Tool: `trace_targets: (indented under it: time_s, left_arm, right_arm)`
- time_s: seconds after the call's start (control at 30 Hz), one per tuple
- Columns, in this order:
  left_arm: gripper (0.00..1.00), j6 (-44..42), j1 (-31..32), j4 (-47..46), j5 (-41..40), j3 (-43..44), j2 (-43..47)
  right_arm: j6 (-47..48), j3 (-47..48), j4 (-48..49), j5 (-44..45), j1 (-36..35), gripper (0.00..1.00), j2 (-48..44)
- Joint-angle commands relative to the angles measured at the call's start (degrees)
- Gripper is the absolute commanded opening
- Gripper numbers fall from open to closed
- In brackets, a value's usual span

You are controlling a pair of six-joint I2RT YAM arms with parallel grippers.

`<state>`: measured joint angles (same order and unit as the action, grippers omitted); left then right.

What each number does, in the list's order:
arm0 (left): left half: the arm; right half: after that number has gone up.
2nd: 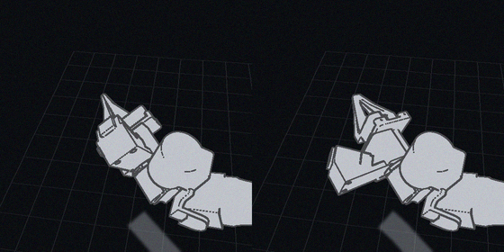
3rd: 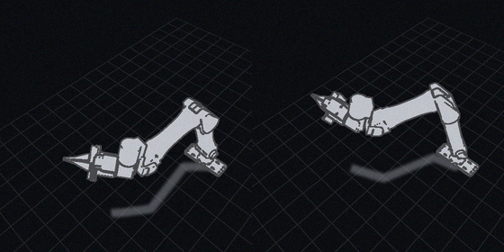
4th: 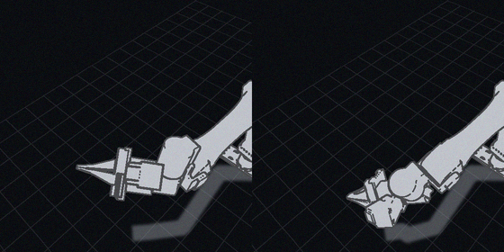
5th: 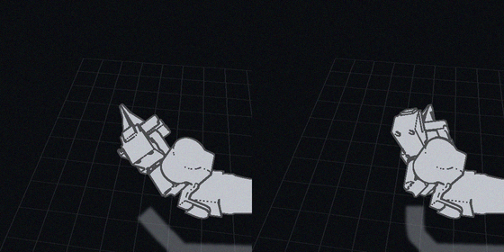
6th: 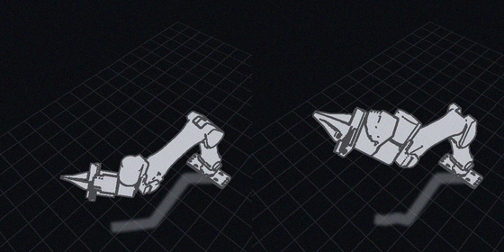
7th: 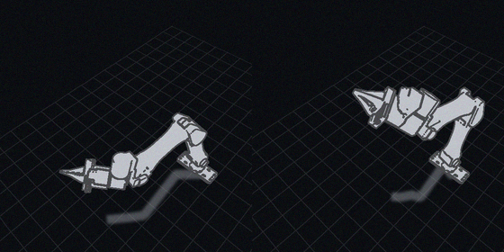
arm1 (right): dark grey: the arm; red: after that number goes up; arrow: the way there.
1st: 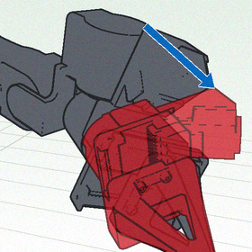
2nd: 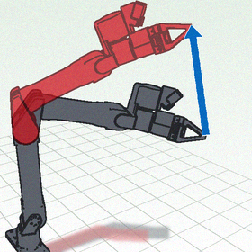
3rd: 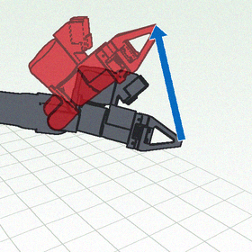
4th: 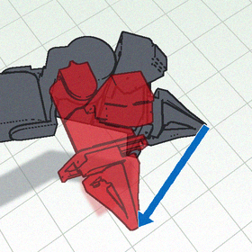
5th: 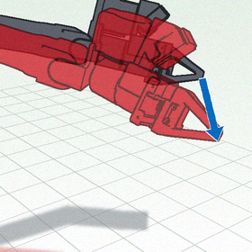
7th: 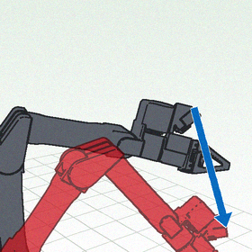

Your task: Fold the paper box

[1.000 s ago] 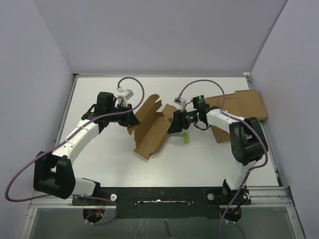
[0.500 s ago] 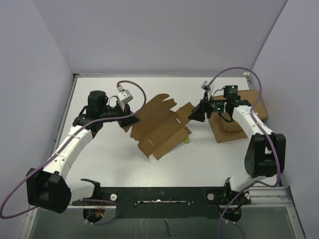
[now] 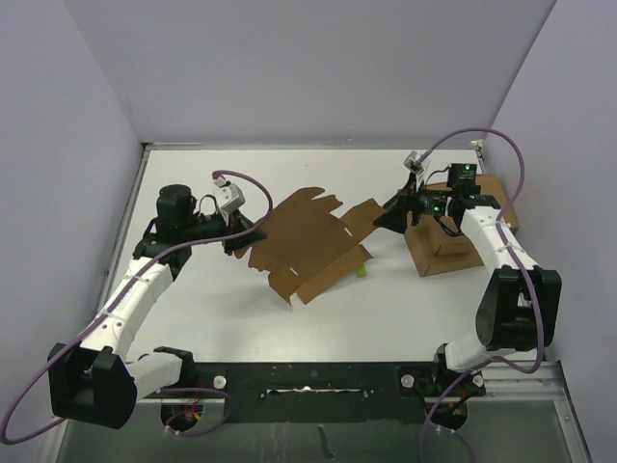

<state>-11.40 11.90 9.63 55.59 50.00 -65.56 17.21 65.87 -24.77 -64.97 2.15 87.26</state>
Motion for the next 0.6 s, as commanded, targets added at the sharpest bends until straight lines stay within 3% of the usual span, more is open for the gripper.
trace_targets:
  time_s: [0.0, 0.17, 0.43, 0.57]
  left_arm:
    - [0.0, -0.64, -0.31, -4.62, 4.01, 0.27, 2.28]
    - [0.0, -0.73, -0.43, -4.53, 4.61, 0.2, 2.44]
    - [0.0, 1.18, -0.54, -3.25, 2.76, 2.15, 2.53]
    - [0.0, 2.45, -0.48, 1.79, 1.0, 6.63, 2.43]
  right_arm:
    - [3.85, 1.72, -0.9, 1.21, -2.63, 0.74, 0.7]
    - [4.41, 2.58, -0.89, 4.37, -4.23, 0.67, 1.17]
    - [4.38, 2.18, -0.23, 5.34, -5.4, 0.13, 0.56]
    - [0.96, 0.28, 4.0, 6.88, -7.9, 0.0, 0.25]
